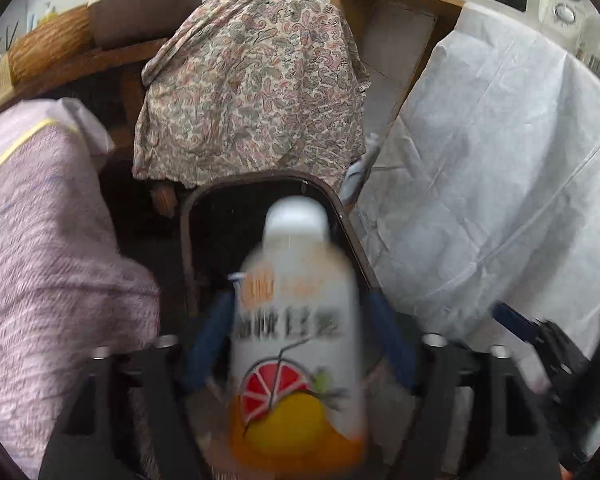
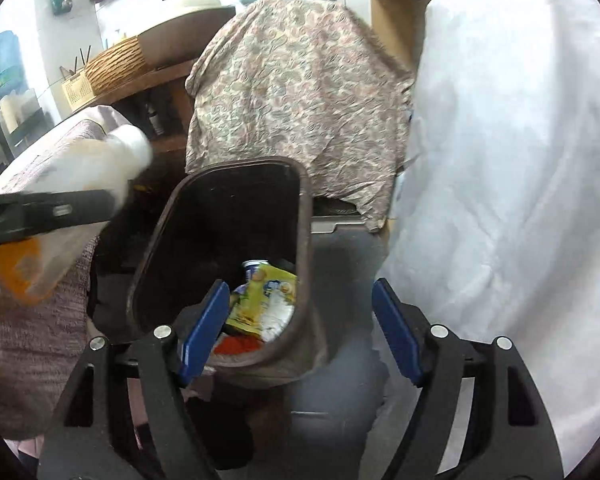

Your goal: Collect trash

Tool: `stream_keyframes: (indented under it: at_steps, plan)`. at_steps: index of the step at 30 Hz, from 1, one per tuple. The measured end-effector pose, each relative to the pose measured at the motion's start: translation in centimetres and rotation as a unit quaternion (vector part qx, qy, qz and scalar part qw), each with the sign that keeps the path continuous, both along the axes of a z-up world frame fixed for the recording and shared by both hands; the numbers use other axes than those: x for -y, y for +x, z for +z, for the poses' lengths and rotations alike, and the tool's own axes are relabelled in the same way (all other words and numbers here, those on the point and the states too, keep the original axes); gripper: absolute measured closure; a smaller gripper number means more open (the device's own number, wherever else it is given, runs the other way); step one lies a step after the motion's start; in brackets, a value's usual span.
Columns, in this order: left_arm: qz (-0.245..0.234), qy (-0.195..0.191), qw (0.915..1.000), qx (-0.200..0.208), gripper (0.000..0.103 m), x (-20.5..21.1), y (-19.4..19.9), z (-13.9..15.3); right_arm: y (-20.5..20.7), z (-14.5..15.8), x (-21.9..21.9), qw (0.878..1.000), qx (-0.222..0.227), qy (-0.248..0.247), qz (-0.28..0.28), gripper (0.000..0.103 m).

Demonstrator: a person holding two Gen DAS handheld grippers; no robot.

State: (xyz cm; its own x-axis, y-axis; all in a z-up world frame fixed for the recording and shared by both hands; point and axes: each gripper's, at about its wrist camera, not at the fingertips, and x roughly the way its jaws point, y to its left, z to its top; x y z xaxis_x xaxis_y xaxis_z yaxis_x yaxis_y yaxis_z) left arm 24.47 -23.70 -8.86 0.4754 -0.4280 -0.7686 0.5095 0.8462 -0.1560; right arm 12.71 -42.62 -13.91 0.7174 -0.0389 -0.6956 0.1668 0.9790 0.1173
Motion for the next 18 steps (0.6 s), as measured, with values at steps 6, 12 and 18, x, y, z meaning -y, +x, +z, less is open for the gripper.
stream_keyframes:
  at_steps: [6,12,18]
  plan:
    - [-0.015,0.020,0.9992,0.033,0.012,1.2,-0.7,0.7,-2.5,0.8,0.2,1.000,0.021,0.004,-0.010,0.024]
    - [-0.012,0.007,0.9980,0.061,0.007,-0.2,-3.2,3.2,-3.8,1.5,0.7,0.999,0.029,0.003,-0.022,0.023]
    - [0.007,-0.009,0.9929,0.119,0.005,-4.7,-7.7,7.4,-5.1,3.2,-0.3,0.998,0.052,0.005,-0.021,0.019]
